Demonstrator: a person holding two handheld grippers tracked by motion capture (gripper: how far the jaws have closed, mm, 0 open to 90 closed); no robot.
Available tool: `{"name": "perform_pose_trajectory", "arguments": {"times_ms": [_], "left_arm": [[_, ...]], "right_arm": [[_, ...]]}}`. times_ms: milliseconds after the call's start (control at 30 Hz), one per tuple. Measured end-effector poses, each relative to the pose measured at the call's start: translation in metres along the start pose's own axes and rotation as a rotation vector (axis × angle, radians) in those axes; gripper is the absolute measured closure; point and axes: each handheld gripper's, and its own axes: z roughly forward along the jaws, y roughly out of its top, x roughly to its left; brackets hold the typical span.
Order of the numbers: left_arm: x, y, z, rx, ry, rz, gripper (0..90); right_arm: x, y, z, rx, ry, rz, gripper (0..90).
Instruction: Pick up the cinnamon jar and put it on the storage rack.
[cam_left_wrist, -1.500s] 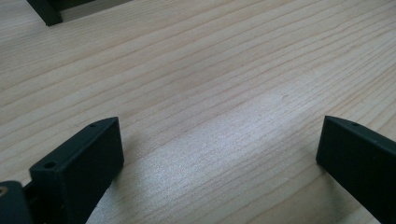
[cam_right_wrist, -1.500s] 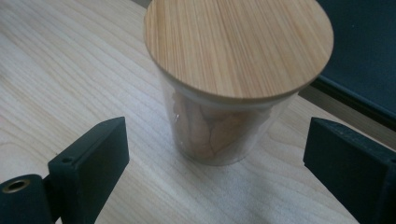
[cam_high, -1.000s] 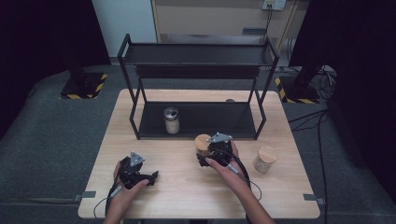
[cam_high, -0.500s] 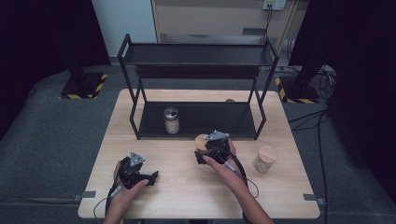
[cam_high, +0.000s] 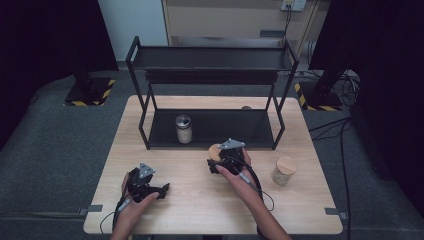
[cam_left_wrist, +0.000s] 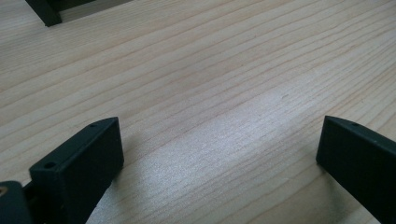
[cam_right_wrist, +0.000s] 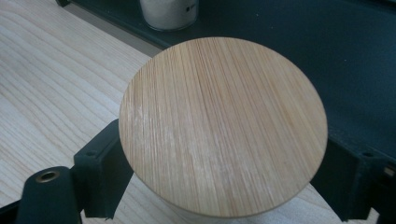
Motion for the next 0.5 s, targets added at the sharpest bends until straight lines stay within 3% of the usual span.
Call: {"name": "perform_pose_trajectory", "arguments": {"times_ms": [500], "left_arm": [[0.0002,0.0,0.0,0.0,-0.001,0.001,0.0]], "right_arm": [[0.0038,-0.0027,0.0007,-0.02,-0.008,0.0,25.6]]}}
